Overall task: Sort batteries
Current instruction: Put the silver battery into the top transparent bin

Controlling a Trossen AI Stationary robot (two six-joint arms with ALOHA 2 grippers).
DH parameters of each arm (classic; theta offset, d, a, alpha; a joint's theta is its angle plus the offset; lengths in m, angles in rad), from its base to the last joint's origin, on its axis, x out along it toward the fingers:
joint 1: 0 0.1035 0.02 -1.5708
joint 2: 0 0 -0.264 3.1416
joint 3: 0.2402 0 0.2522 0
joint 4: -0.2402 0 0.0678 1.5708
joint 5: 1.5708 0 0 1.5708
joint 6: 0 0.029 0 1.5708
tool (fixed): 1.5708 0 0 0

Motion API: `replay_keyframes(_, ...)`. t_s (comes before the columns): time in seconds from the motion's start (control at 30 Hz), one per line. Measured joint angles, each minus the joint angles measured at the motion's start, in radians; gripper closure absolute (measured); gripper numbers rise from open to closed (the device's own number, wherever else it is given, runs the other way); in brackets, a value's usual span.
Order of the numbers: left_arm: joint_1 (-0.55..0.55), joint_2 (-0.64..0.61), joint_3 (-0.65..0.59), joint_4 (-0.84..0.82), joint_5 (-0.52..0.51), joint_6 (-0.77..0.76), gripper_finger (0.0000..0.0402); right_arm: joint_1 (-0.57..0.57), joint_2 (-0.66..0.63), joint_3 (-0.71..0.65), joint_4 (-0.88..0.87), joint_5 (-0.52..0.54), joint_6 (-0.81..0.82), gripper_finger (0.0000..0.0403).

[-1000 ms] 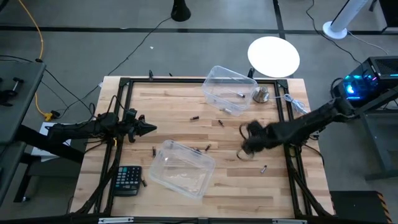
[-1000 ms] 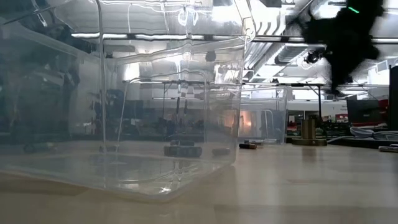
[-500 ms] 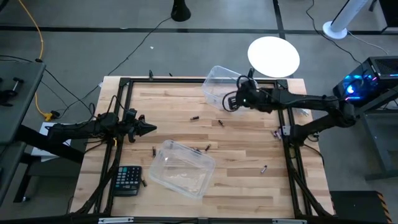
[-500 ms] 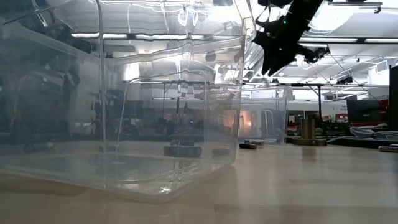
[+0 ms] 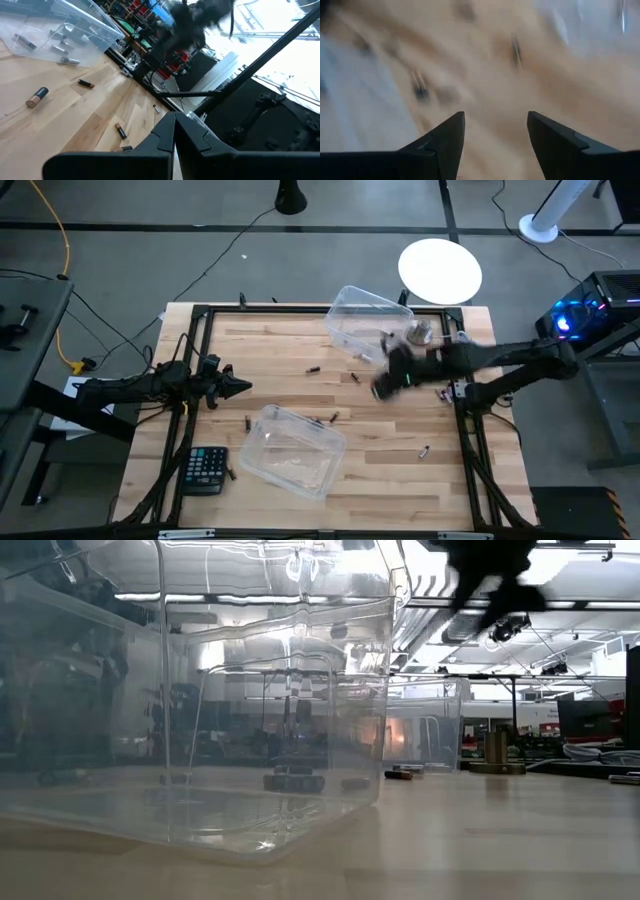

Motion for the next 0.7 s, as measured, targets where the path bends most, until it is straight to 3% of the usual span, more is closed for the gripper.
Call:
replay_keyframes(0.17, 0.000, 0.000, 0.000, -0.002, 0.001, 0.000, 0.0401, 0.356, 0.056, -0.023, -0.255, -0.012, 0.549, 0.0195)
replay_keyframes(0.33, 0.000, 0.000, 0.000, -0.001, 0.000, 0.000, 0.0401, 0.647, 0.110, -0.090, -0.256, -0.127, 1.116, 0.0195)
replay_keyframes(0.43, 0.000, 0.000, 0.000, -0.001, 0.001, 0.000, 0.0401, 0.677, 0.148, -0.135, -0.176, -0.256, 1.166, 0.0195)
replay_keyframes(0.7, 0.000, 0.000, 0.000, -0.001, 0.001, 0.000, 0.0401, 0.621, 0.182, -0.292, 0.057, -0.242, 1.174, 0.0195)
